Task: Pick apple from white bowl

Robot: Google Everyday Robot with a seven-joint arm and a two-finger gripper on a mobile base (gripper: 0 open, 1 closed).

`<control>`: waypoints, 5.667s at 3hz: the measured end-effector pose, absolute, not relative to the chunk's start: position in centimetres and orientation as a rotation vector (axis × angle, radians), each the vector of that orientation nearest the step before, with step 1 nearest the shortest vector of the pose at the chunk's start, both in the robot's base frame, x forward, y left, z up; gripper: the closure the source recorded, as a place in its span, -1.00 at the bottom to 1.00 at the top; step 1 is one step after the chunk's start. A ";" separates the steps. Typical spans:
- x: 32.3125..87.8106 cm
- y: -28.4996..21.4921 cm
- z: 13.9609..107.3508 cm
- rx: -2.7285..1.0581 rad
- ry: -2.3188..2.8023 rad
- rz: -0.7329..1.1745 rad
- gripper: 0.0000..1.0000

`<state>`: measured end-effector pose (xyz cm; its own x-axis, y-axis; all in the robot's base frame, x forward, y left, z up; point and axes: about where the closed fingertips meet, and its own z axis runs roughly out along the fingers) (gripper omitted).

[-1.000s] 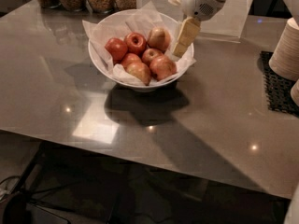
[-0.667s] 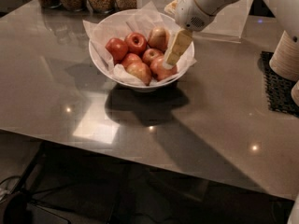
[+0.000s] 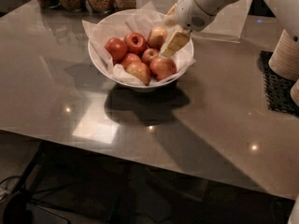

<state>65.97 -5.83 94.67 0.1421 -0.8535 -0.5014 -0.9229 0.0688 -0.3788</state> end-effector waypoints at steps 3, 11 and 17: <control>66.0 -5.8 94.7 -1.780 1.708 0.138 0.64; 61.9 -6.1 91.2 -1.878 2.012 0.278 1.00; 61.8 -5.8 91.4 -1.871 2.011 0.268 -1.00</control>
Offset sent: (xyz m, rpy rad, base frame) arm 0.0000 0.0000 0.0000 0.0000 0.0000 0.0000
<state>61.77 -5.83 91.37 -0.0415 -0.9163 -0.3984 -0.9886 0.0953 -0.1162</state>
